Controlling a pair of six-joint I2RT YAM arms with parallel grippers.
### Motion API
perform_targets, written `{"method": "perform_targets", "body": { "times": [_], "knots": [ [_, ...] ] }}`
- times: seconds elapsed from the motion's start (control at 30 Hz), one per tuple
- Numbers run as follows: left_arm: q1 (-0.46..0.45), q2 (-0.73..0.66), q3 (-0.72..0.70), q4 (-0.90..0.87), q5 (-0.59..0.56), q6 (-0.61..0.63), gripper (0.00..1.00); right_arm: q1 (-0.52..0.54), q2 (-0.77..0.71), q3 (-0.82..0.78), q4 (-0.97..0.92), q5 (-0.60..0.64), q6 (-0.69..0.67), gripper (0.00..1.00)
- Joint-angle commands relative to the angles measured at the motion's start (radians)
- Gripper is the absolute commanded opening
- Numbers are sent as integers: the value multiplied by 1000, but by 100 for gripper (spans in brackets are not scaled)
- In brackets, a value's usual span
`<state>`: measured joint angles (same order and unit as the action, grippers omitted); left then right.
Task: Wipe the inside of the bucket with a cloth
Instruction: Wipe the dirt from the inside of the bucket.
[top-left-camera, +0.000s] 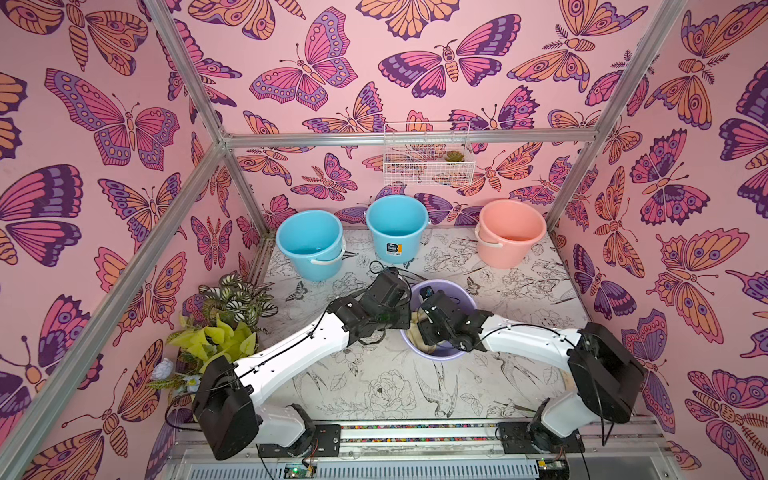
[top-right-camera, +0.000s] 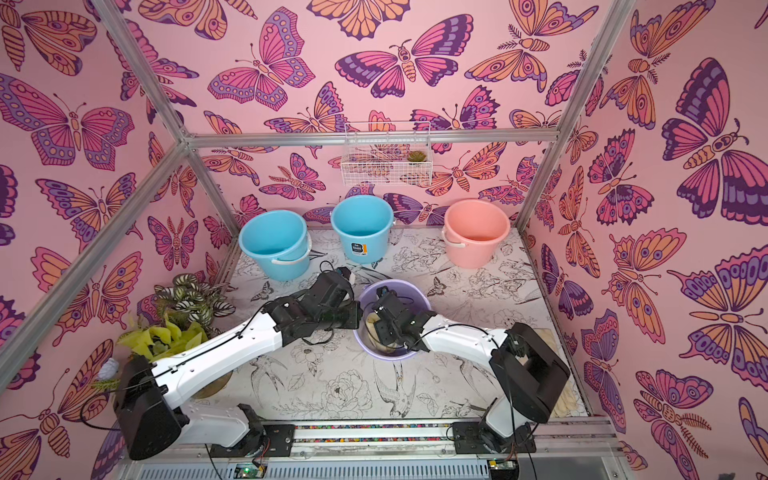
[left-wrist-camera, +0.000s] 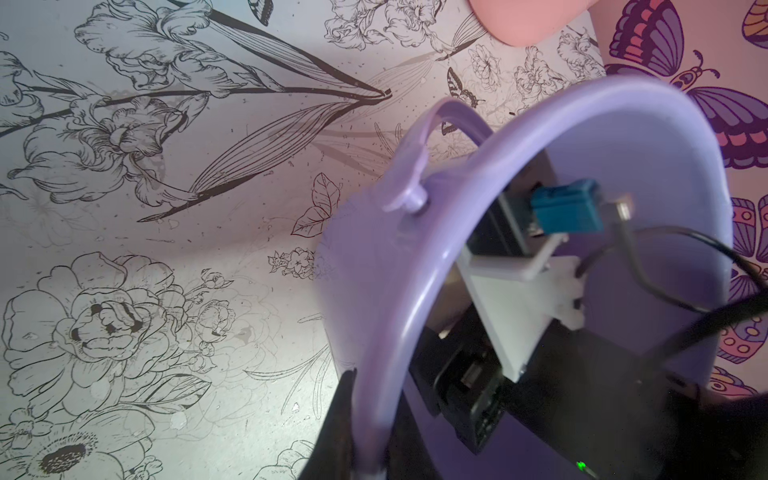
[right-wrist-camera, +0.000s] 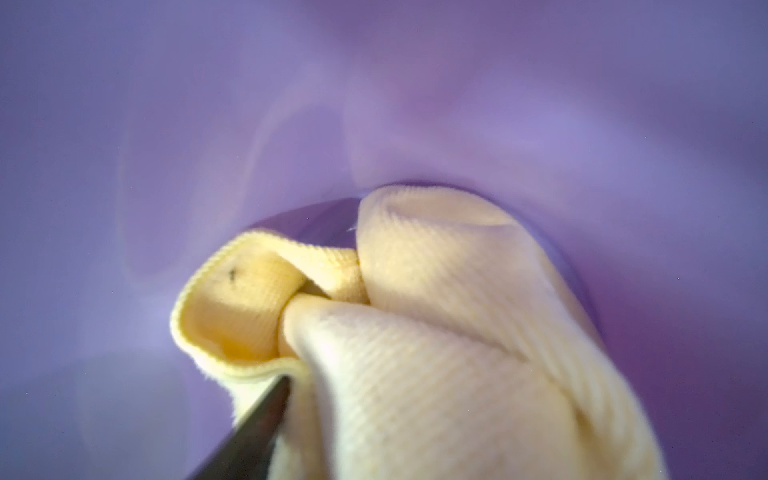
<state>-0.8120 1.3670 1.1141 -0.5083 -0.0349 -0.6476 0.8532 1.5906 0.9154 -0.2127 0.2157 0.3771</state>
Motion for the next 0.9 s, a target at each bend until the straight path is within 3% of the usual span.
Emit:
{"method": "perform_targets", "body": {
  "times": [0.0,0.17,0.33,0.53,0.87],
  "knots": [
    [-6,-25,-16,8,7,10,0,-1,9,-15,75,-1,14,39],
    [-6,-19,-13,8,24,6,0,-2,-3,-90,300,-71,-34,14],
    [-6,-31,-29,5,39,9,0,-1,12,-142,553,-37,-136,3],
    [-6,-46,-40,-9,53,14,0,-2,60,-87,612,149,-330,0],
    [-7,-50,-43,-38,45,14,0,-7,112,4,422,422,-770,0]
  ]
}}
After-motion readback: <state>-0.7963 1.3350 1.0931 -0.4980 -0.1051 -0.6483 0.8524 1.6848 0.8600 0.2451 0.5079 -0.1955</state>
